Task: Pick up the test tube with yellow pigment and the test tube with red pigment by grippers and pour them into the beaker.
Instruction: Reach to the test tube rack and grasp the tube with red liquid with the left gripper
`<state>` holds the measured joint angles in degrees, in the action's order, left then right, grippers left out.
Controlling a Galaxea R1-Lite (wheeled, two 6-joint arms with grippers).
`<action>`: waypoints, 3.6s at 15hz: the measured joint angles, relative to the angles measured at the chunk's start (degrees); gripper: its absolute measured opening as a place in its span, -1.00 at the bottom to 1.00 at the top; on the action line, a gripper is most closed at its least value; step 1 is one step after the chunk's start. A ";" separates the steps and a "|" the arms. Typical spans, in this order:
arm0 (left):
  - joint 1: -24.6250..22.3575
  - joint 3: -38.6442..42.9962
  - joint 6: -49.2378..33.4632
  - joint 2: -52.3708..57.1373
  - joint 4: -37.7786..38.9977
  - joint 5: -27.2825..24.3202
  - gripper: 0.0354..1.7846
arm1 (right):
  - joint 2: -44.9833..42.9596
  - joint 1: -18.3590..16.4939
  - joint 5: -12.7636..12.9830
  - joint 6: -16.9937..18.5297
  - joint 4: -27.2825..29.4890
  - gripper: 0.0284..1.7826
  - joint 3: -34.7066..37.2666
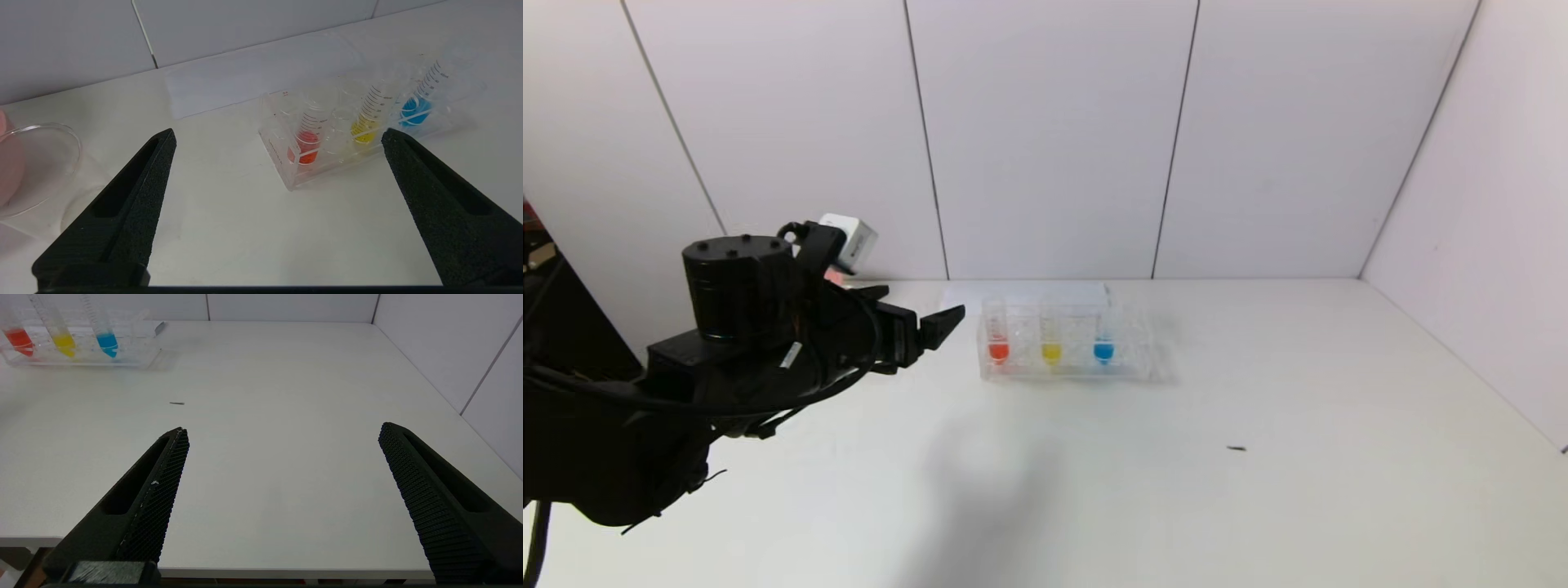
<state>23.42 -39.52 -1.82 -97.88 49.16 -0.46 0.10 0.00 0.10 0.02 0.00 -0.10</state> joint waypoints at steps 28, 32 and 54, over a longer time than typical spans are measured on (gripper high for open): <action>6.49 -9.24 -1.84 -21.14 14.29 11.24 0.98 | 0.00 0.00 0.00 -0.02 0.00 0.91 0.02; 6.64 -10.69 -1.84 -22.80 14.34 12.36 0.98 | 0.00 0.00 0.00 0.00 0.00 0.91 0.02; 7.14 -12.00 -2.10 -24.75 14.36 12.67 -0.55 | 0.00 0.00 0.00 0.00 0.00 0.91 0.00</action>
<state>30.56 -51.52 -3.91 -122.63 63.53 12.20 0.10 0.00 0.10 0.02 0.00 -0.10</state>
